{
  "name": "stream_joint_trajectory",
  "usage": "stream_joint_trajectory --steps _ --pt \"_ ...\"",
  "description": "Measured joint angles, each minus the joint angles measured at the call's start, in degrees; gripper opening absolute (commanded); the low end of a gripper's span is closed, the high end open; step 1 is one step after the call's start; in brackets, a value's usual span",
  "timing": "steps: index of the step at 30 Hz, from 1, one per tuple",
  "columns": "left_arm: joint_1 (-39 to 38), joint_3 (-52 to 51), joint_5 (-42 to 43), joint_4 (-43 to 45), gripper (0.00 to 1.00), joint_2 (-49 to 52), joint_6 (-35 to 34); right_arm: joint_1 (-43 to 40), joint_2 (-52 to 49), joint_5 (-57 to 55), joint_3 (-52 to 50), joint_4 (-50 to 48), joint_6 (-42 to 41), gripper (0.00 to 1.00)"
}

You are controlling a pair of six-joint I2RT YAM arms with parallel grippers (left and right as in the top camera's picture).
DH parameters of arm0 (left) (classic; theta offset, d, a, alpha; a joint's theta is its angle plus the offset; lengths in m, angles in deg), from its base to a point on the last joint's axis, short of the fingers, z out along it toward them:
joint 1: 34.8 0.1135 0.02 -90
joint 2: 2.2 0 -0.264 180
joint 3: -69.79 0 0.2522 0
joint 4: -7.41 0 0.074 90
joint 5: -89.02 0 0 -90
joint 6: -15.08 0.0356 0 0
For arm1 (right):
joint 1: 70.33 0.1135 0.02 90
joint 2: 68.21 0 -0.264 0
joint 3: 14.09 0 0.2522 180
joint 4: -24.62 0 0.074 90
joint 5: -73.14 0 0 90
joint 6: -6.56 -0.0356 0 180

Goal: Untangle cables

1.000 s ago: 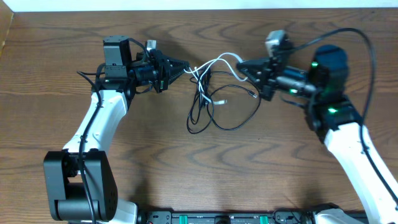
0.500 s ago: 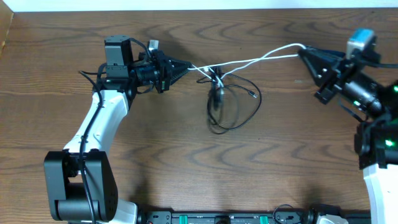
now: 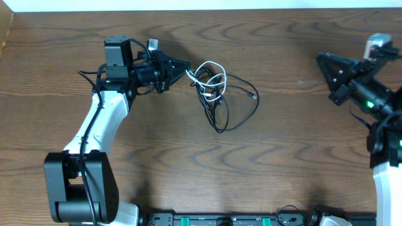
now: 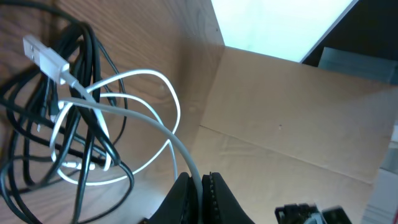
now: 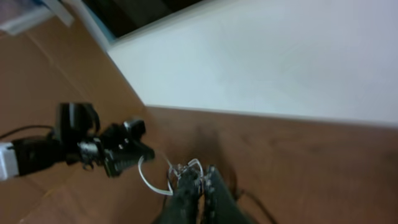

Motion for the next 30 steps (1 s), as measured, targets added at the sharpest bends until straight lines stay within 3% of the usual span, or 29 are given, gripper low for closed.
stream_joint_trajectory --steps 1,6,13,18,25,30 --pt "-0.02 0.00 -0.35 -0.33 0.08 0.00 0.50 0.70 -1.18 -0.09 0.00 0.79 0.33 0.36" --pt "-0.33 0.00 -3.61 -5.01 0.08 0.00 2.01 5.97 -5.57 -0.17 0.00 3.06 2.29 0.49" --pt "-3.21 0.00 -5.18 -5.66 0.08 0.00 7.02 14.03 -13.64 -1.77 0.00 2.54 6.14 0.51" --pt "-5.33 0.00 -2.05 -7.43 0.08 0.00 18.08 18.69 -20.33 -3.13 0.00 0.52 11.69 0.50" --pt "-8.46 0.04 0.68 -21.46 0.08 0.00 35.76 24.24 -29.31 -7.91 -0.09 -10.16 16.26 0.53" --pt "-9.68 0.02 0.98 -23.78 0.08 0.00 40.68 27.43 -33.62 -11.06 -0.04 -17.38 16.96 0.53"
